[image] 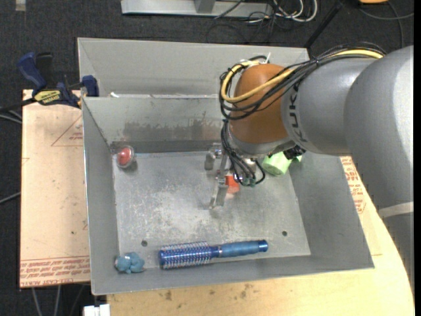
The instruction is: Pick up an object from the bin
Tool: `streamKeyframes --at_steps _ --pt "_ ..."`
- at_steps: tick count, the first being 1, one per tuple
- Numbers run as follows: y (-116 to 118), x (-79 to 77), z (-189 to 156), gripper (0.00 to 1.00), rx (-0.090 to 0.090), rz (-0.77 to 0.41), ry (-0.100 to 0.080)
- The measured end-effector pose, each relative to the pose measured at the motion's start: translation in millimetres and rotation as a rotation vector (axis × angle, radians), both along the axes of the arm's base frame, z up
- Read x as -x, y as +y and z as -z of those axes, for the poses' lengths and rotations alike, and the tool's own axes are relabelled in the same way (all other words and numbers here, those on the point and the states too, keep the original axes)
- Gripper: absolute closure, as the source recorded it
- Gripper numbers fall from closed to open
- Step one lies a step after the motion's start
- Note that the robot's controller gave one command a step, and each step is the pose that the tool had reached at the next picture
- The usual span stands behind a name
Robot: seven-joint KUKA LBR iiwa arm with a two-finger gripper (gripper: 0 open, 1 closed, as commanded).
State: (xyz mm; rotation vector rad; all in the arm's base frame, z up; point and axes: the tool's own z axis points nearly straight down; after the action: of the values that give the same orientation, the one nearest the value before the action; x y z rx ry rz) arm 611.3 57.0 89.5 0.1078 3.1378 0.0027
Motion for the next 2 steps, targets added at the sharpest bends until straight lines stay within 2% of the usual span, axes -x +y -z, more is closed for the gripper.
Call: streamKeyframes --at_steps 1,2 --pt "-4 10.0 -55 0.0 0.0 0.144 -0.004" --pt "-1 59.3 -41 0.0 0.001 -0.083 0.004"
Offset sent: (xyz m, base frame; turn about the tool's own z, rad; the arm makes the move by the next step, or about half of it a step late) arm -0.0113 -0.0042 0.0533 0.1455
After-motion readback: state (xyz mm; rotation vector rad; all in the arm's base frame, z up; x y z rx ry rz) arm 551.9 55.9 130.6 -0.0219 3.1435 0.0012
